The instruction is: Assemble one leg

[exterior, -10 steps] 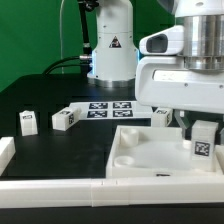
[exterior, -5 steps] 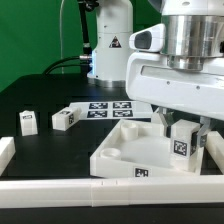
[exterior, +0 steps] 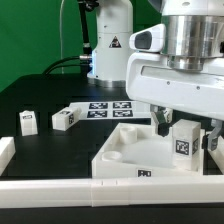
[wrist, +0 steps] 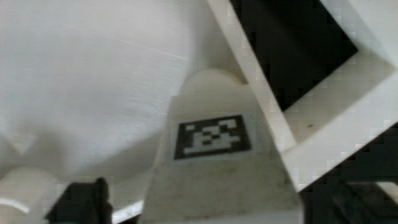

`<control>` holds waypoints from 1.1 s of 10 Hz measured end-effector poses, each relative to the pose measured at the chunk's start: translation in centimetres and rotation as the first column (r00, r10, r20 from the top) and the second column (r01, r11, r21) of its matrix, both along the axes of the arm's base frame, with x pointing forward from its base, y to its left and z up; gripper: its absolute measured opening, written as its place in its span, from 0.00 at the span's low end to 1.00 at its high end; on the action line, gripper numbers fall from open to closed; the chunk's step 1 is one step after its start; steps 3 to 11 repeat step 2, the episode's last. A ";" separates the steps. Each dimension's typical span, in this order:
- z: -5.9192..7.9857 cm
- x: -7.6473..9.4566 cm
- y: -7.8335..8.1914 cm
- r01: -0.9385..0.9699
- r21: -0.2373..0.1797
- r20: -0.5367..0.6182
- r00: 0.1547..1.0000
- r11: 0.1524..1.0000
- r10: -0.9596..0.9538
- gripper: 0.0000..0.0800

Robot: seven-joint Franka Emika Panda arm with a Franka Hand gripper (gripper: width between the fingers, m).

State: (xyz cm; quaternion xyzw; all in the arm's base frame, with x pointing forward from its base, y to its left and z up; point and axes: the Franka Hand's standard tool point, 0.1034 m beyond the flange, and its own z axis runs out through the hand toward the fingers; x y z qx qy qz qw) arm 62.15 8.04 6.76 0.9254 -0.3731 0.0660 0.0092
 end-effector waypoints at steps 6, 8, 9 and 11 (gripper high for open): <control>0.0 0.0 0.0 0.000 0.000 0.000 1.000 1.000 0.000 0.81; 0.0 0.0 0.0 0.000 0.000 0.000 1.000 1.000 0.000 0.81; 0.0 0.0 0.0 0.000 0.000 0.000 1.000 1.000 0.000 0.81; 0.0 0.0 0.0 0.000 0.000 0.000 1.000 1.000 0.000 0.81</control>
Offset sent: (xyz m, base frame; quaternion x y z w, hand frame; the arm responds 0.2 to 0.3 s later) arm 0.0000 0.0000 0.0000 0.0000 0.0000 0.0000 1.0000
